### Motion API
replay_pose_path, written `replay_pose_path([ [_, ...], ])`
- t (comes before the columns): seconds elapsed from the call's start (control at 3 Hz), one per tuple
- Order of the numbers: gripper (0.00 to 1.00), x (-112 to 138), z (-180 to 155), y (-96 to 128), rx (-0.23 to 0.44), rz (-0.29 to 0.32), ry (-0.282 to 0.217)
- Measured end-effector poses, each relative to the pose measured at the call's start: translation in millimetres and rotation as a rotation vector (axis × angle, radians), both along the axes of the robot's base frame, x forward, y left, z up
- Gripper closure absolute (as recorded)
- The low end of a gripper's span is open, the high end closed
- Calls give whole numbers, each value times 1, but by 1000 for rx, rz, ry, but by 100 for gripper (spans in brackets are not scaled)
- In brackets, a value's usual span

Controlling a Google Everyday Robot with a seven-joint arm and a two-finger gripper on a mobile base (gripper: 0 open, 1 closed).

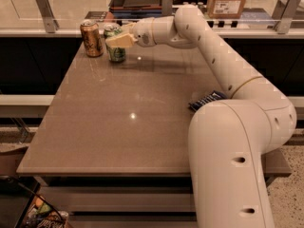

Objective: Move green can near orange can

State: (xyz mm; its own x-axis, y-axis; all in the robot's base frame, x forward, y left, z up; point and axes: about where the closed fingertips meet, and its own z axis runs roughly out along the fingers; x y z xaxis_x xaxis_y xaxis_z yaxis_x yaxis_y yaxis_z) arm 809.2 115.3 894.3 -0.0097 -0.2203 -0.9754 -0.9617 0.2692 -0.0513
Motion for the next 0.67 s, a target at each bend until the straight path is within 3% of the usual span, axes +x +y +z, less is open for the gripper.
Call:
replay_pose_path([
  [0.67,12,-1,-2,7,1,9,4],
])
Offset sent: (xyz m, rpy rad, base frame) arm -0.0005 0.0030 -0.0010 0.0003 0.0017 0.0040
